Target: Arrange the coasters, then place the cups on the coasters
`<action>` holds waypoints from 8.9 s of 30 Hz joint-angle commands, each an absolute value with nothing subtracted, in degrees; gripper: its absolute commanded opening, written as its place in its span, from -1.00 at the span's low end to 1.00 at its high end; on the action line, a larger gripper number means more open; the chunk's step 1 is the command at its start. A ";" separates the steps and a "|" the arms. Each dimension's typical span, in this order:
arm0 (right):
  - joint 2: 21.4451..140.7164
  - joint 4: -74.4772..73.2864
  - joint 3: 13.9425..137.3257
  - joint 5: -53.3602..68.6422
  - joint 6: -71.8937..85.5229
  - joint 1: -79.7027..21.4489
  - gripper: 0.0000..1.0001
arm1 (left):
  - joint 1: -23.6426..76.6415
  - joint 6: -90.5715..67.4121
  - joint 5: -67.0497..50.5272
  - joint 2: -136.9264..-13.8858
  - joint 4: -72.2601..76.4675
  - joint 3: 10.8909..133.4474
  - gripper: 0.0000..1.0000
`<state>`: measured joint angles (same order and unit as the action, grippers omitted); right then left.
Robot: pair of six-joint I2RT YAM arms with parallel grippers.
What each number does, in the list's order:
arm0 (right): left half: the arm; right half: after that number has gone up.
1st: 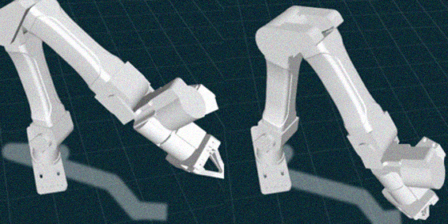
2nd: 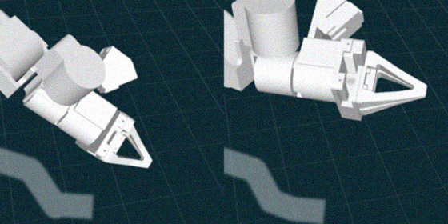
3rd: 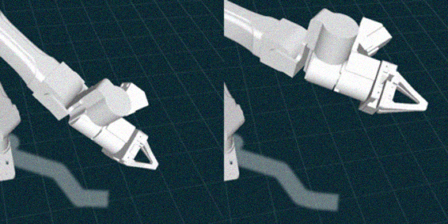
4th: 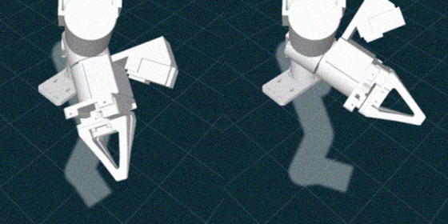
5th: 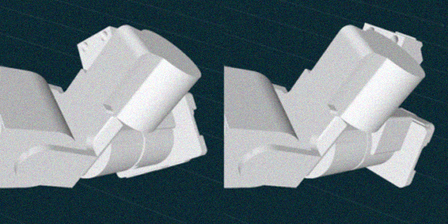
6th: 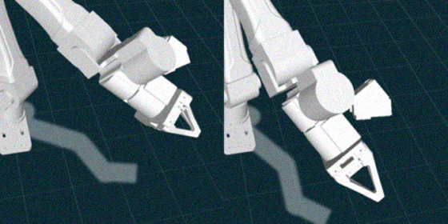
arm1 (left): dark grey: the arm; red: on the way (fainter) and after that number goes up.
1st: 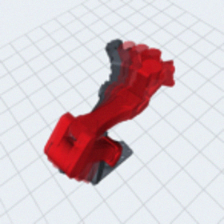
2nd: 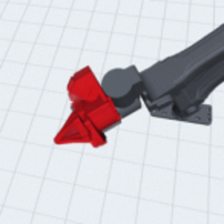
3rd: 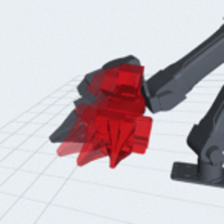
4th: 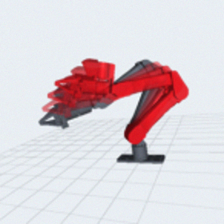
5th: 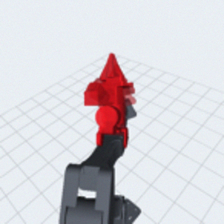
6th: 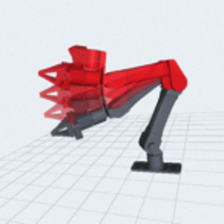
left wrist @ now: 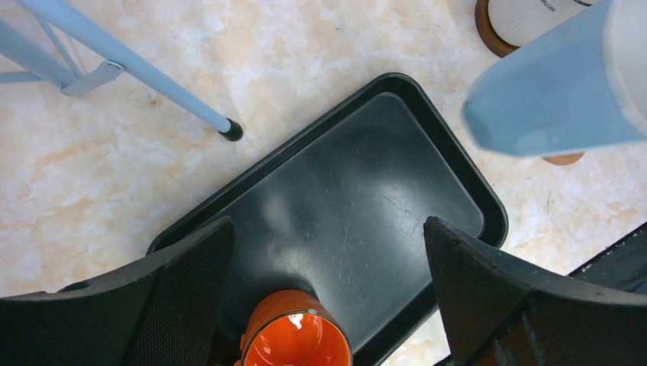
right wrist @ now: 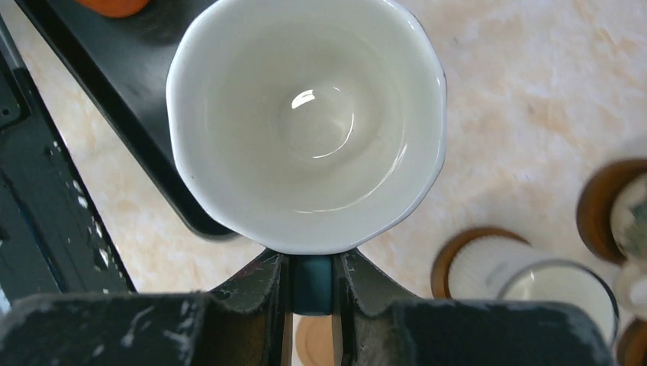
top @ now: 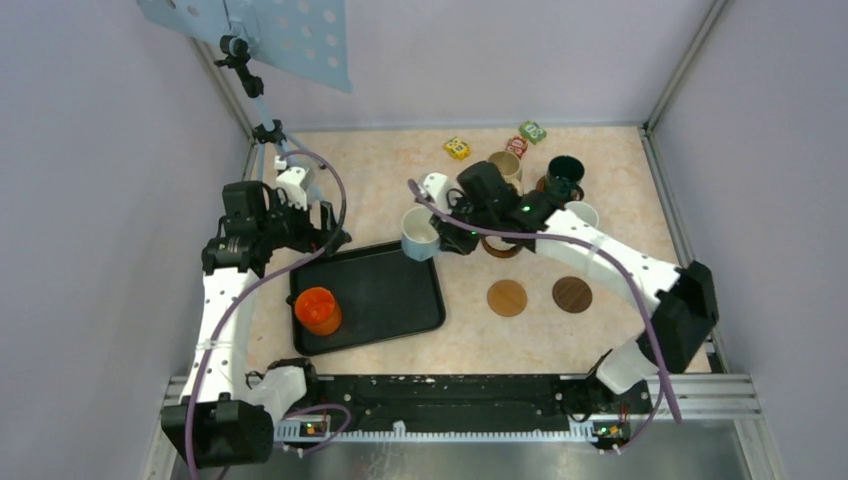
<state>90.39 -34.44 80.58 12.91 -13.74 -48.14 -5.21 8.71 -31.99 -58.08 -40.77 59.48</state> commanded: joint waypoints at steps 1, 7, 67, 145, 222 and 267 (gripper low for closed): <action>80.25 -39.65 76.78 17.45 -17.17 -42.45 -1.00 | -5.52 9.32 -34.92 -58.64 -40.04 62.22 0.97; 67.88 -49.69 71.35 13.22 -22.66 -38.52 -1.00 | -5.54 8.97 -36.17 -60.02 -38.99 61.97 0.98; 52.79 -50.64 41.50 26.75 -49.88 15.97 -1.00 | -5.54 9.92 -37.48 -63.79 -38.50 63.27 0.97; 65.68 -51.98 73.19 29.28 -28.45 -7.34 0.52 | -20.01 78.19 -13.21 -64.68 -68.28 53.54 0.77; 66.96 -53.75 74.72 29.55 -26.37 -10.98 0.58 | 20.87 44.73 -18.64 -70.25 -58.18 46.14 -0.33; 67.81 -54.20 75.17 28.97 -25.75 -11.01 0.60 | 48.64 46.22 14.83 -87.56 -42.51 59.51 0.43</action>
